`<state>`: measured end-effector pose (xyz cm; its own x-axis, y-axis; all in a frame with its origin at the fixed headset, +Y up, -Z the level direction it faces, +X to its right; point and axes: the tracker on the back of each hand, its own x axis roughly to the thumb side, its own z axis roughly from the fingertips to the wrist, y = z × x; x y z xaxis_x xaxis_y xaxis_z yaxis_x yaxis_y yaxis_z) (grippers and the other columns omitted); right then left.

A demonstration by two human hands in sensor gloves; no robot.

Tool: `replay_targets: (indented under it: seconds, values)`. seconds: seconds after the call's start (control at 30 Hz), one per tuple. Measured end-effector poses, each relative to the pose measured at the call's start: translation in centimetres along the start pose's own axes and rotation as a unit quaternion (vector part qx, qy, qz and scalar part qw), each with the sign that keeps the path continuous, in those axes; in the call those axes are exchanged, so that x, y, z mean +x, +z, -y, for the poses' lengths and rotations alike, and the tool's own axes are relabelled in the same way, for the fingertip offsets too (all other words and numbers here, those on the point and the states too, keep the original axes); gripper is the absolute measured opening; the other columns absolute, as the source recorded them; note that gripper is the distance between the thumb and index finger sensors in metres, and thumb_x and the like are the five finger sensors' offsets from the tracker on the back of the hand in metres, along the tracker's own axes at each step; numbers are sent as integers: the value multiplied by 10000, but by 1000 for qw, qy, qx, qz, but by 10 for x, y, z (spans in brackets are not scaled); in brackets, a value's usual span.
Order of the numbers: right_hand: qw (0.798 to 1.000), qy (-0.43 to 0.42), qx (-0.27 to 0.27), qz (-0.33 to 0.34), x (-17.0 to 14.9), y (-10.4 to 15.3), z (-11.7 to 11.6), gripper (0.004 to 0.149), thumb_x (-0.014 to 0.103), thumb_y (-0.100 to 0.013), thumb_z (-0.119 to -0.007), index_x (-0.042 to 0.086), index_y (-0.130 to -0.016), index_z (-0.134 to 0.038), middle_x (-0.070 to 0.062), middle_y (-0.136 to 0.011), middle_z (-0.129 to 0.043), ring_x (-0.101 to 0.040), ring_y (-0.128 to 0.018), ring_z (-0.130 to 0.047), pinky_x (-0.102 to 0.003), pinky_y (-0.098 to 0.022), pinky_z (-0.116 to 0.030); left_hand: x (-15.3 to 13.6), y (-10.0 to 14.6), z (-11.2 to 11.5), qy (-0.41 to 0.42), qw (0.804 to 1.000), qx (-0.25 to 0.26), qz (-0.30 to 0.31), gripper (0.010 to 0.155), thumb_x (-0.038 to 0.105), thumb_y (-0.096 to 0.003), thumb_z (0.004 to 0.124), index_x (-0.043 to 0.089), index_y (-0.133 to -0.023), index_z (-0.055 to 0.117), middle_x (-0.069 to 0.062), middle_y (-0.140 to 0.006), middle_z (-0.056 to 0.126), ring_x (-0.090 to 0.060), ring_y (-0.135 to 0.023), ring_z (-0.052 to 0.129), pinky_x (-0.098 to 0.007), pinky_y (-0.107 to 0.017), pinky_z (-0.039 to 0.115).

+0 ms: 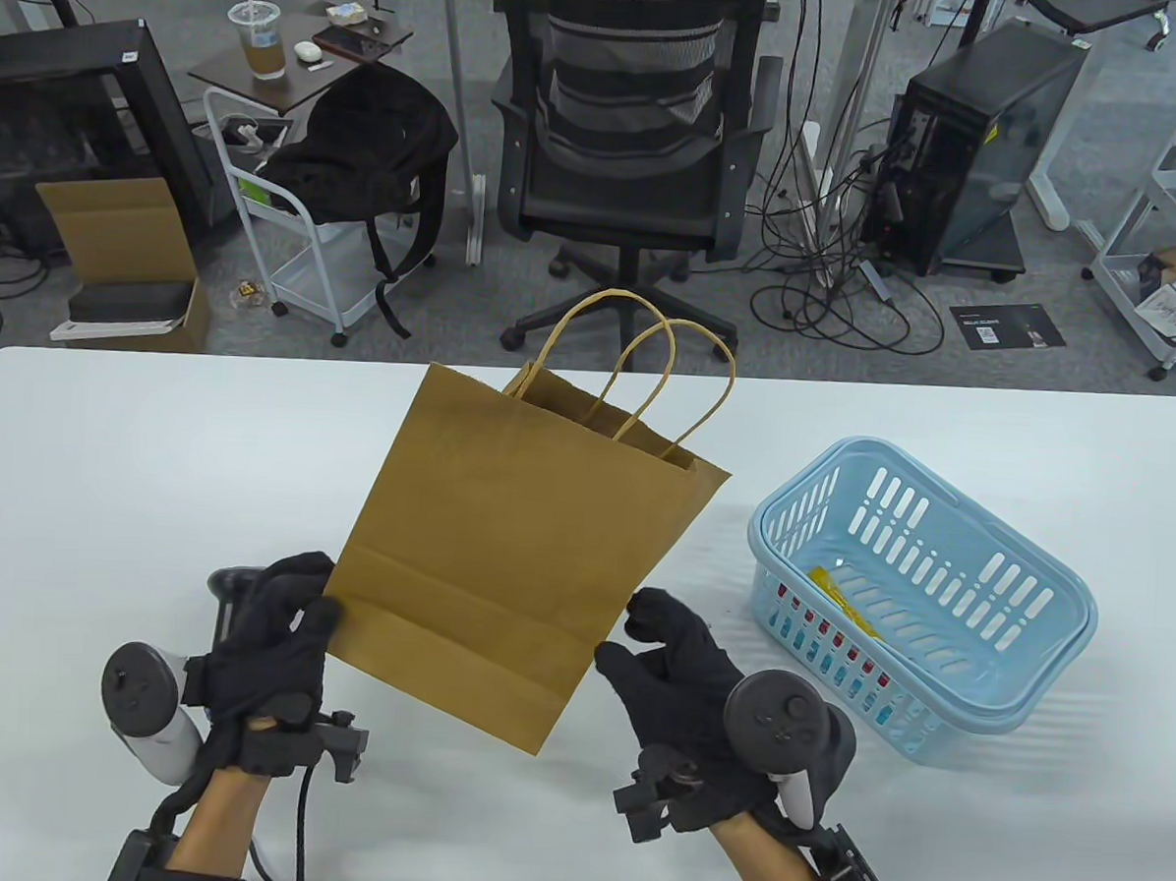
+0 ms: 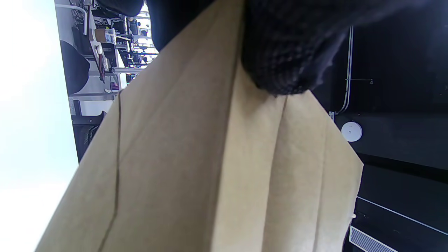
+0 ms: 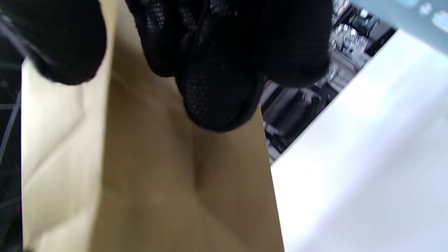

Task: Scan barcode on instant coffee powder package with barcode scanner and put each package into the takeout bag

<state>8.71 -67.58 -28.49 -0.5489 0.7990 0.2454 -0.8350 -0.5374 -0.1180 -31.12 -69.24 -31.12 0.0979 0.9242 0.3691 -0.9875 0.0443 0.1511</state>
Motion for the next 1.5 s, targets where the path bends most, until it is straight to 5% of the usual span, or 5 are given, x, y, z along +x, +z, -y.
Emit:
replay_targets:
  seconds: [0.27,0.43,0.6,0.9,1.5]
  values:
    - [995,7,-73,65,1,-2,12,388,390,-432,-876,369,-820,-851,-2,-722,-1010,-59,-417,-1130,-265,-330,-975,1,4,10,-123,992,-9,7,401,401,-425,865,247,-795,887,30,-1009,754,-303,-1052,652,-577,-807,457]
    - [992,41,-90,80,-2,-3,14,382,382,-438,-862,368,-820,-853,-11,-711,-1035,-89,-444,-1153,-281,-334,-993,6,10,21,-334,943,7,-9,523,473,-429,869,333,-929,799,47,-871,847,-287,-846,836,-520,-714,649]
    - [990,86,-81,71,-11,-8,10,381,404,-446,-829,360,-823,-868,-25,-708,-1055,-126,-491,-1155,-318,-372,-992,1,10,31,-306,952,-17,-27,604,530,-415,839,258,-952,781,56,-569,1032,-253,-509,1032,-478,-494,825]
    - [995,86,-53,-1,-32,-18,3,392,428,-475,-762,363,-855,-829,-16,-739,-1027,-138,-528,-1131,-333,-407,-971,-32,5,36,-193,970,-75,-126,573,480,-447,792,217,-956,782,-4,-809,979,-317,-736,983,-507,-581,774]
    - [997,65,3,-48,-70,-35,-14,557,429,-485,-733,311,-1025,-669,-88,-933,-905,-227,-750,-1061,-401,-589,-907,-69,2,59,-167,946,-185,-207,768,483,-468,747,235,-1114,413,-26,-1122,626,-372,-1040,661,-554,-734,588]
